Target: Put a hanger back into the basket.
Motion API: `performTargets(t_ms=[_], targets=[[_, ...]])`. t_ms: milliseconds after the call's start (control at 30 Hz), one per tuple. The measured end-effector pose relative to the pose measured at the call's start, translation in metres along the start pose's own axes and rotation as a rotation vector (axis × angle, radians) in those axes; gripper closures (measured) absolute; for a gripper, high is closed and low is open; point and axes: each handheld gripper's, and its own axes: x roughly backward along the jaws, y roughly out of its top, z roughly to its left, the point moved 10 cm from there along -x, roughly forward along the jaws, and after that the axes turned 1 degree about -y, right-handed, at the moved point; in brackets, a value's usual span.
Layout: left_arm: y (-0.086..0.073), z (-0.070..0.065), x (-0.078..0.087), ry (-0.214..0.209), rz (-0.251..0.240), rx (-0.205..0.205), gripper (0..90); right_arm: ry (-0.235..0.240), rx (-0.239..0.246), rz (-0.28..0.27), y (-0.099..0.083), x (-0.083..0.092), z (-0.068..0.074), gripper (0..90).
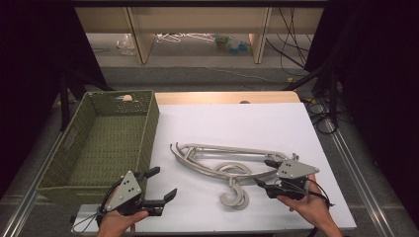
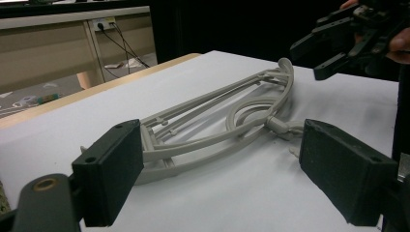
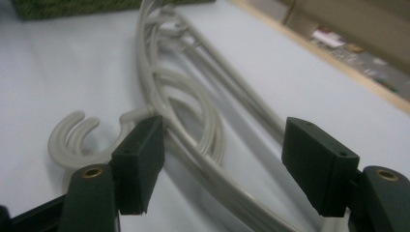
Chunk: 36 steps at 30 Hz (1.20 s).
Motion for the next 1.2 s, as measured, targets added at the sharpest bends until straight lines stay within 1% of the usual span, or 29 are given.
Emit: performTargets(t_ms=[33, 100, 133, 167, 200, 267, 300, 333, 367, 433, 467, 533, 567, 633, 667, 700, 733, 767, 800, 867, 933, 967, 1000, 1033, 1067, 1100, 1133, 1167, 1200], targets=[[0.0, 0.0, 0.0, -0.005, 0.002, -0.01, 15.7, 0.013, 0.022, 0.022, -0.001, -0.004, 0.001, 36.3], [-0.001, -0.003, 0.001, -0.011, 0.005, -0.001, 15.8, 0.037, 0.072, 0.072, -0.002, -0.011, 0.003, 37.8], [-0.001, -0.003, 0.001, -0.011, 0.005, -0.001, 15.8, 0.037, 0.072, 0.072, -0.002, -0.011, 0.003, 37.8], [-0.001, -0.003, 0.001, -0.011, 0.004, 0.001, 15.8, 0.045, 0.095, 0.081, -0.002, -0.016, 0.004, 39.1], [-0.001, -0.002, 0.001, -0.008, 0.008, -0.004, 15.7, 0.067, 0.127, 0.126, -0.004, -0.023, 0.006, 40.9], [-0.002, -0.003, 0.001, -0.01, 0.013, -0.005, 15.7, 0.075, 0.166, 0.16, -0.007, -0.03, 0.007, 43.1], [-0.002, -0.003, 0.001, -0.01, 0.014, -0.007, 15.7, 0.089, 0.174, 0.181, -0.009, -0.032, 0.009, 44.0], [-0.002, -0.003, 0.001, -0.01, 0.014, -0.007, 15.7, 0.089, 0.174, 0.181, -0.009, -0.032, 0.009, 44.0], [-0.003, -0.003, 0.001, -0.01, 0.014, -0.006, 15.7, 0.099, 0.184, 0.197, -0.011, -0.034, 0.01, 44.5], [-0.003, -0.003, 0.001, -0.011, 0.018, -0.004, 15.8, 0.099, 0.223, 0.243, -0.018, -0.04, 0.011, 47.2], [-0.003, -0.003, 0.001, -0.011, 0.018, -0.004, 15.8, 0.099, 0.223, 0.243, -0.018, -0.04, 0.011, 47.2], [-0.004, -0.003, 0.001, -0.008, 0.022, -0.003, 15.7, 0.09, 0.242, 0.268, -0.021, -0.044, 0.008, 48.4], [-0.004, -0.004, 0.001, -0.012, 0.026, -0.011, 15.7, 0.093, 0.24, 0.292, -0.024, -0.045, 0.005, 51.6], [-0.004, -0.004, 0.0, -0.017, 0.019, -0.01, 15.8, 0.09, 0.245, 0.297, -0.025, -0.046, 0.004, 53.4], [-0.005, -0.004, 0.001, -0.011, 0.03, -0.008, 15.8, 0.091, 0.251, 0.302, -0.026, -0.047, 0.003, 54.8], [-0.005, -0.004, 0.0, -0.009, 0.031, -0.009, 15.8, 0.09, 0.273, 0.318, -0.028, -0.049, 0.001, 56.6], [-0.005, -0.004, 0.0, -0.009, 0.031, -0.009, 15.8, 0.09, 0.273, 0.318, -0.028, -0.049, 0.001, 56.6], [-0.006, -0.003, -0.001, -0.008, 0.036, -0.023, 15.8, 0.081, 0.288, 0.326, -0.029, -0.05, -0.001, 56.8], [-0.007, -0.004, -0.001, -0.015, 0.034, -0.021, 15.8, 0.083, 0.309, 0.35, -0.032, -0.051, -0.002, 60.5], [-0.006, -0.004, 0.0, -0.012, 0.044, -0.027, 15.8, 0.094, 0.324, 0.351, -0.033, -0.052, 0.0, 64.1], [-0.006, -0.004, -0.001, -0.016, 0.036, -0.025, 15.8, 0.096, 0.348, 0.357, -0.034, -0.053, -0.001, 66.0], [-0.008, -0.004, -0.001, -0.01, 0.051, -0.024, 15.8, 0.096, 0.348, 0.357, -0.034, -0.053, -0.001, 66.0], [-0.009, -0.004, -0.001, -0.014, 0.055, -0.031, 15.8, 0.1, 0.382, 0.36, -0.035, -0.053, -0.002, 66.2], [-0.009, -0.005, -0.002, -0.016, 0.052, -0.028, 15.8, 0.112, 0.391, 0.366, -0.035, -0.052, -0.001, 67.6], [-0.009, -0.005, -0.002, -0.012, 0.062, -0.034, 15.8, 0.118, 0.436, 0.346, -0.032, -0.051, -0.003, 71.7], [-0.009, -0.005, -0.002, -0.012, 0.062, -0.034, 15.9, 0.118, 0.436, 0.346, -0.032, -0.051, -0.003, 71.7], [-0.009, -0.005, -0.003, -0.015, 0.062, -0.044, 15.9, 0.127, 0.454, 0.336, -0.031, -0.049, -0.001, 74.6], [-0.009, -0.005, -0.003, -0.015, 0.062, -0.044, 15.9, 0.127, 0.454, 0.336, -0.031, -0.049, -0.001, 74.6], [-0.012, -0.007, -0.003, -0.015, 0.075, -0.042, 15.9, 0.124, 0.506, 0.335, -0.03, -0.048, -0.001, 76.4]])
